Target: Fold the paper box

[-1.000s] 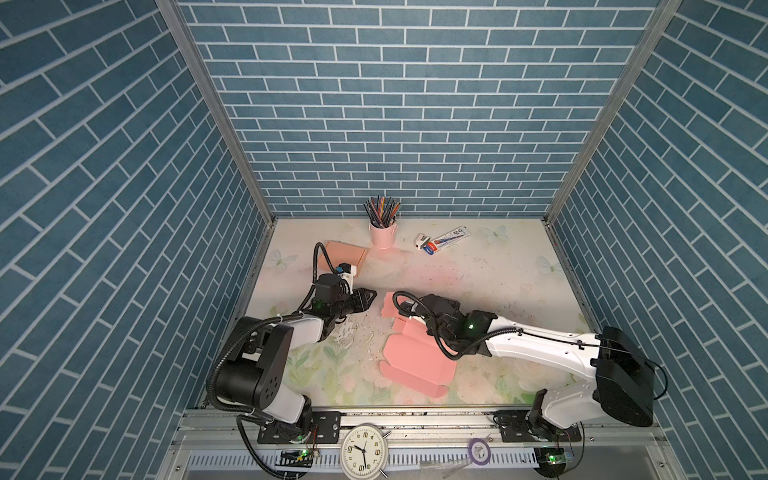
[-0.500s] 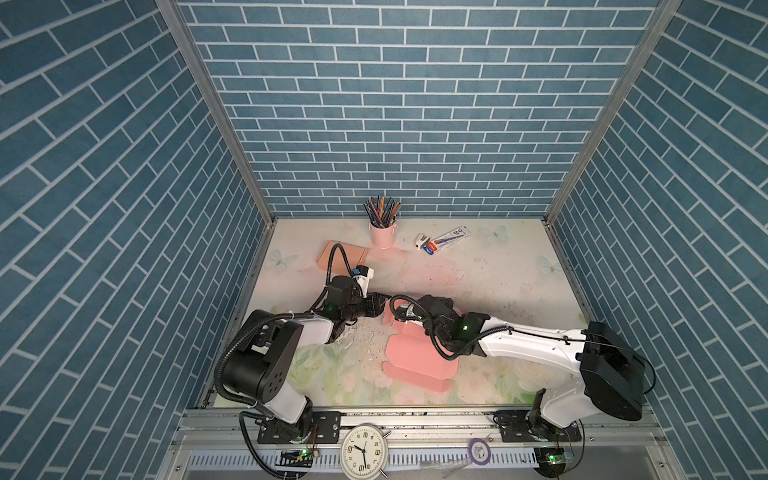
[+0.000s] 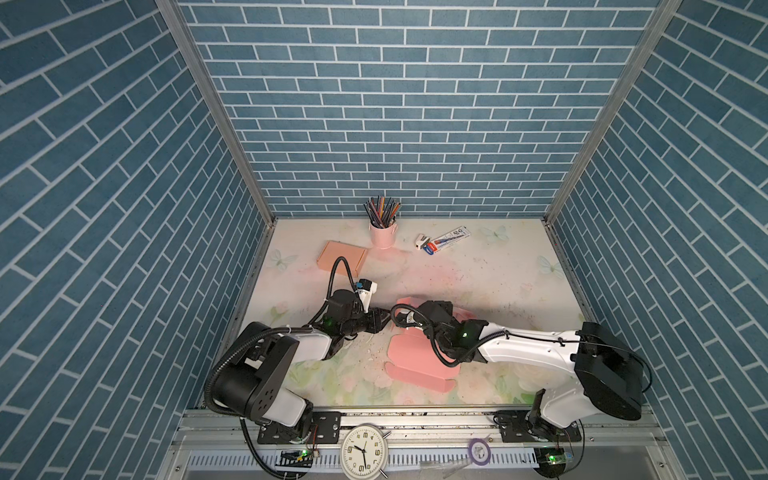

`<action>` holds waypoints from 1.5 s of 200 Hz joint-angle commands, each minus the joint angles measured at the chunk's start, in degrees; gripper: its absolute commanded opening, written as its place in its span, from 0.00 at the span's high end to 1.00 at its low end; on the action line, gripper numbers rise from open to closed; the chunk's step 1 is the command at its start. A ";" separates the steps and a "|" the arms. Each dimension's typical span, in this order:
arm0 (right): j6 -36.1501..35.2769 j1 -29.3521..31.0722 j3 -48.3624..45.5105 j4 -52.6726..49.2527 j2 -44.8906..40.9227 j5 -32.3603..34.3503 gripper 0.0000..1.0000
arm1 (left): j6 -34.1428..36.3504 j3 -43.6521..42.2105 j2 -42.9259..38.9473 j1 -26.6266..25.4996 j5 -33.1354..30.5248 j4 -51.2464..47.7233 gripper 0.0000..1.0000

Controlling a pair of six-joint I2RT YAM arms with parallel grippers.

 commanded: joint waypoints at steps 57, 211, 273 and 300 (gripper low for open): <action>-5.18 3.58 -2.45 4.24 -0.67 4.63 1.00 | 1.75 -6.15 -5.47 -5.10 -3.57 5.19 0.66; -3.58 8.21 -5.12 4.34 1.48 6.42 1.00 | 7.22 -7.72 -4.39 -8.01 -7.83 12.10 0.53; -2.69 9.07 -5.30 4.40 2.07 6.15 1.00 | 9.65 -6.40 -0.70 -8.00 -4.64 15.71 0.51; -2.34 9.42 -5.30 4.39 2.19 5.82 1.00 | 11.15 -5.24 0.53 -8.56 -4.50 16.42 0.51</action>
